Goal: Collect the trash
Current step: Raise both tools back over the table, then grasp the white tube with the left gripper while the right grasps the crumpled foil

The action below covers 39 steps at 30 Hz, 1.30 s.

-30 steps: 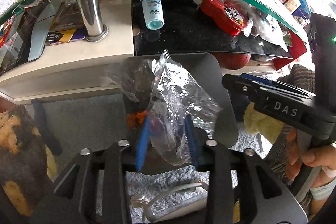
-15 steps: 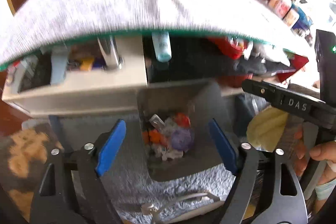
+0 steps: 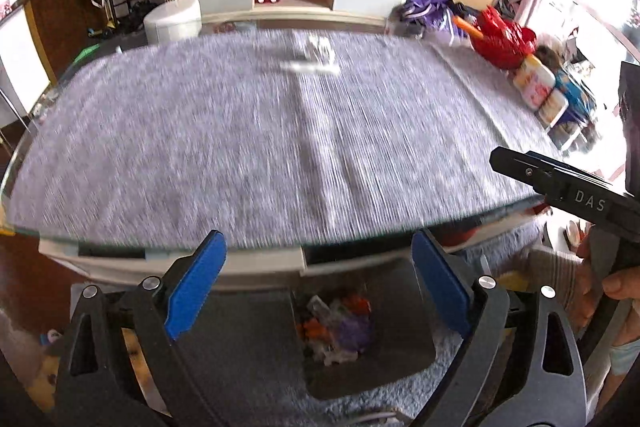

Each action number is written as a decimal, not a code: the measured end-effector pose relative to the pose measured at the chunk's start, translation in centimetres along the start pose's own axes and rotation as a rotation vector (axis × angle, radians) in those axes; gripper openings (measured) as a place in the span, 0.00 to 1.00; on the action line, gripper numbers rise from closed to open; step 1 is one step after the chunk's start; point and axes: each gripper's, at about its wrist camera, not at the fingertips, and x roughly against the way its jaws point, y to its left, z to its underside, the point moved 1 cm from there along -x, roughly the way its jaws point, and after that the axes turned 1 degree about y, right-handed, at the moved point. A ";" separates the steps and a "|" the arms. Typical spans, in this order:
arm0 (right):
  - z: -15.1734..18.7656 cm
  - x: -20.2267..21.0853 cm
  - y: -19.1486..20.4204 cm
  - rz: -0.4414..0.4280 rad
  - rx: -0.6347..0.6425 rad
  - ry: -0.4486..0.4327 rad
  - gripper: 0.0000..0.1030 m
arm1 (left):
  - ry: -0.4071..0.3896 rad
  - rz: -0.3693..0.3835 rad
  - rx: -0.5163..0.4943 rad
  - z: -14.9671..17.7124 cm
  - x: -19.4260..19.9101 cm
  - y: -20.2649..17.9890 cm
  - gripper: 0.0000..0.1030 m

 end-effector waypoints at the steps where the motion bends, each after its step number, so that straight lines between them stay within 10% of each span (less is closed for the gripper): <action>1: -0.8 -0.2 0.1 -0.001 0.002 -0.003 0.78 | -0.009 -0.005 0.001 -1.0 0.0 0.2 0.88; 33: -16.6 -20.7 7.2 -0.095 0.142 0.127 0.66 | 0.135 -0.011 0.044 -12.8 -15.4 5.8 0.90; 39: -17.3 -23.3 6.7 -0.106 0.141 0.172 0.41 | 0.142 0.000 0.042 -13.7 -16.9 5.4 0.90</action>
